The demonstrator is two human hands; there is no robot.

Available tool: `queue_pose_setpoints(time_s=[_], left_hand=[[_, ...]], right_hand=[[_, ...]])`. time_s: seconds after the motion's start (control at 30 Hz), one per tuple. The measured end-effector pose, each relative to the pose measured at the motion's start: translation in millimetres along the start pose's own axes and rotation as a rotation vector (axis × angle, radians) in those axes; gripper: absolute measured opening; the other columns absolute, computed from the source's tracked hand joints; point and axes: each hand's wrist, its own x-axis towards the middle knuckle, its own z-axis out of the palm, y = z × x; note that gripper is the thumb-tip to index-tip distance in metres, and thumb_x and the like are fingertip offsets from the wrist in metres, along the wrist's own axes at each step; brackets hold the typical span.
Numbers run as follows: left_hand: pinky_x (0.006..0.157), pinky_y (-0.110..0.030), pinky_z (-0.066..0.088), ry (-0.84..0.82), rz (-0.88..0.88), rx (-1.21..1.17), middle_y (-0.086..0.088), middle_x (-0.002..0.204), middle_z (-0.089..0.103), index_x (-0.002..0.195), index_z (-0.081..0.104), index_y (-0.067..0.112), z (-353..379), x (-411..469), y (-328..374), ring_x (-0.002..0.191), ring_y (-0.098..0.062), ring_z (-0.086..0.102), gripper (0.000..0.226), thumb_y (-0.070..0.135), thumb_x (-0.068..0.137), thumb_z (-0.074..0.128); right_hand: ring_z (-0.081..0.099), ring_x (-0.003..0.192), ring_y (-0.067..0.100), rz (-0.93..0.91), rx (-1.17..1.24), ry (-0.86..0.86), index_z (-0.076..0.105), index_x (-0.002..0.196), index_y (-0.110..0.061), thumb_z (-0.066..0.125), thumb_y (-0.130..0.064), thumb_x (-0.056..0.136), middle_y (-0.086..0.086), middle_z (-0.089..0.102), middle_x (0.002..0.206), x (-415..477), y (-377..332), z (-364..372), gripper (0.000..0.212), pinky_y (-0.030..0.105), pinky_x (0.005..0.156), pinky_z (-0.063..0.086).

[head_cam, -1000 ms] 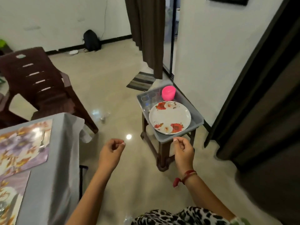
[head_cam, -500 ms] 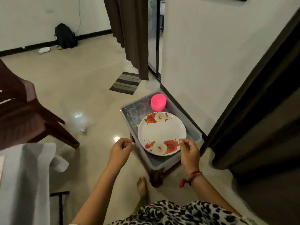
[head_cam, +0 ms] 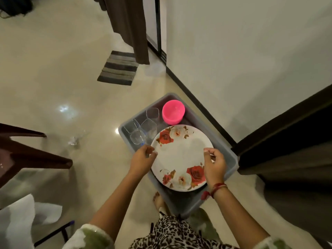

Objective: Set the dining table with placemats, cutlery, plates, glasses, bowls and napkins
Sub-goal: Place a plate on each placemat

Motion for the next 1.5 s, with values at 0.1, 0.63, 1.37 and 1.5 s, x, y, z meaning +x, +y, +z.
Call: queue_pose_setpoints(time_s=[0.1, 0.63, 1.37, 1.5], left_hand=[[0.087, -0.027, 0.043, -0.038, -0.008, 0.04, -0.001, 0.114, 0.063, 0.117, 0.059, 0.012, 16.8, 17.8, -2.1, 0.101, -0.014, 0.056, 0.029, 0.026, 0.091, 0.061], [0.113, -0.046, 0.026, -0.044, -0.253, 0.21, -0.017, 0.151, 0.024, 0.149, 0.013, 0.007, 95.6, 78.0, -43.0, 0.139, -0.036, 0.026, 0.088, 0.024, 0.084, 0.07], [0.099, -0.053, 0.046, -0.175, -0.448, 0.001, -0.014, 0.133, 0.044, 0.134, 0.03, 0.014, 74.5, 97.0, -42.2, 0.12, -0.035, 0.049, 0.078, 0.018, 0.075, 0.08], [0.093, -0.052, 0.051, -0.225, -0.435, -0.053, -0.01, 0.126, 0.048, 0.132, 0.029, 0.016, 59.4, 82.3, -26.1, 0.112, -0.032, 0.054, 0.077, 0.016, 0.074, 0.08]], right_hand=[[0.058, 0.095, 0.016, 0.034, -0.036, 0.014, 0.063, 0.098, -0.014, 0.054, -0.03, 0.094, 0.003, 0.062, 0.103, 14.3, 13.6, 6.0, 0.019, 0.027, 0.082, 0.049], [0.047, 0.123, 0.036, 0.37, -0.423, -0.176, 0.032, 0.141, -0.012, 0.069, -0.018, 0.083, 0.014, 0.046, 0.135, 89.2, 111.3, 32.3, 0.068, 0.052, 0.098, 0.047], [0.056, 0.109, 0.035, 0.392, -0.37, -0.04, 0.048, 0.119, -0.003, 0.046, -0.031, 0.098, 0.017, 0.055, 0.119, 95.9, 104.0, 7.3, 0.035, 0.043, 0.088, 0.049], [0.056, 0.104, 0.03, 0.316, -0.319, -0.02, 0.047, 0.118, -0.007, 0.045, -0.029, 0.098, 0.016, 0.049, 0.125, 84.5, 91.8, -12.1, 0.03, 0.039, 0.079, 0.053]])
